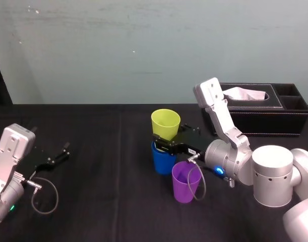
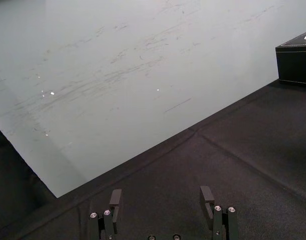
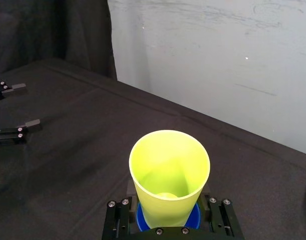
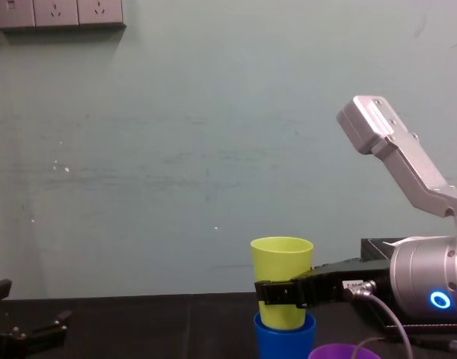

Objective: Stack the three plastic cups sequentially using one hand.

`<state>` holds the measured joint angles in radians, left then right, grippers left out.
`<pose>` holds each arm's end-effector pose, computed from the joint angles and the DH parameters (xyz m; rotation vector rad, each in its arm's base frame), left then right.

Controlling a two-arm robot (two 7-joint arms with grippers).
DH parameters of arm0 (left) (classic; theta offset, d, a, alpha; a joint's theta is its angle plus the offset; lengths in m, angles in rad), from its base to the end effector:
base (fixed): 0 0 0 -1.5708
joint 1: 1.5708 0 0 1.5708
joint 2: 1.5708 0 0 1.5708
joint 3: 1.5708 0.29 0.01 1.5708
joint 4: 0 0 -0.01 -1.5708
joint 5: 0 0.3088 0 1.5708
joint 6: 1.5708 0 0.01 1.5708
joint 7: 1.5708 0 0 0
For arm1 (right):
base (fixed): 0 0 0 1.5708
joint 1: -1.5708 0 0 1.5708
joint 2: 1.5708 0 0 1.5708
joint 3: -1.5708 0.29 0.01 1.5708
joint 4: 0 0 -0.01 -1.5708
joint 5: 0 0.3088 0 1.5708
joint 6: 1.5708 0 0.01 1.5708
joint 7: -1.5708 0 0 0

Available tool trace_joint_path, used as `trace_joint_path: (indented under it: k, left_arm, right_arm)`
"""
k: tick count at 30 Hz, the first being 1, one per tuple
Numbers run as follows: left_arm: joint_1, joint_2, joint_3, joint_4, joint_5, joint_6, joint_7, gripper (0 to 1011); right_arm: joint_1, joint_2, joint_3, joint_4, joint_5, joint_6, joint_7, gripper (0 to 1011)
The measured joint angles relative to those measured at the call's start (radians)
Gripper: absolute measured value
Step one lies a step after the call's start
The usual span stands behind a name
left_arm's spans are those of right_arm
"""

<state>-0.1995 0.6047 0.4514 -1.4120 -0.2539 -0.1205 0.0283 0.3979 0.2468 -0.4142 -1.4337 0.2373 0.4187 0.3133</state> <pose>0.3581 0.0827 -0.3023 0.3045 -0.2850 1.2480 0.4151 0.0421 -0.2255 -0.3036 0.0994 -0.9234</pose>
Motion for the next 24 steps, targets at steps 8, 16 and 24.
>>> trace_joint_path:
  k: [8,16,24]
  left_arm:
    - [0.000,0.000,0.000,0.000,0.000,0.000,0.000,1000]
    - [0.000,0.000,0.000,0.000,0.000,0.000,0.000,1000]
    - [0.000,0.000,0.000,0.000,0.000,0.000,0.000,1000]
  right_arm:
    - [0.000,-0.003,0.000,0.006,-0.006,-0.003,0.000,707]
    - [0.000,-0.008,0.002,0.016,-0.011,-0.009,0.000,707]
    - [0.003,-0.012,0.002,0.027,-0.016,-0.013,0.001,707]
